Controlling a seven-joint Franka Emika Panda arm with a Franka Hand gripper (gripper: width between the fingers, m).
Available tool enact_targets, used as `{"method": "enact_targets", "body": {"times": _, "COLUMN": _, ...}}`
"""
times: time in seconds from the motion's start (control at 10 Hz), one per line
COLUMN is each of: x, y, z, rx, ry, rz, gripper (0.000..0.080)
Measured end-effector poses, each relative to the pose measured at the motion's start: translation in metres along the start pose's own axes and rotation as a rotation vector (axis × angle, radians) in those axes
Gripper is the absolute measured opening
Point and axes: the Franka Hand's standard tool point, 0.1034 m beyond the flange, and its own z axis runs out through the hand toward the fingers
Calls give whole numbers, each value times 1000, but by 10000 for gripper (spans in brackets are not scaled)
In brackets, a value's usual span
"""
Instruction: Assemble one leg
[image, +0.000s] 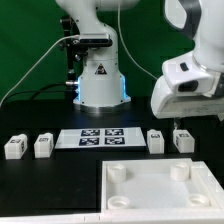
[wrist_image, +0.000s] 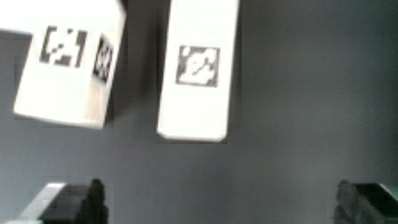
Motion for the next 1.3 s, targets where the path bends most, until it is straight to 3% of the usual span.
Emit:
{"method": "enact_targets", "body": {"times": 0.1, "x": 2, "y": -1, "z": 0, "rx": -10, "ry": -136, "rz": 3, "gripper": 649}}
{"method": "enact_targets", "body": {"times": 0.2, "x": 9, "y": -2, "z": 0, "rx": -13, "ry": -174, "rz": -3, "gripper": 649}}
{"method": "enact_targets", "body": {"times": 0.5, "x": -1, "y": 4, "z": 7, "rx": -38, "ry": -435, "rz": -9, "gripper": 649}}
{"method": "enact_targets", "body": {"times": 0.6, "x": 6, "y": 2, "z": 12, "rx": -35, "ry": -440, "rz": -7, "gripper": 649}}
{"method": "enact_targets", "body": {"times": 0.9, "x": -2, "y": -1, "z": 33, "rx": -44, "ry": -454, "rz": -12, "gripper": 649}}
{"method": "enact_targets", "body": {"times": 1.3, "x": -5, "y": 1, "z": 62, "rx": -38, "ry": -430, "rz": -13, "gripper": 649}}
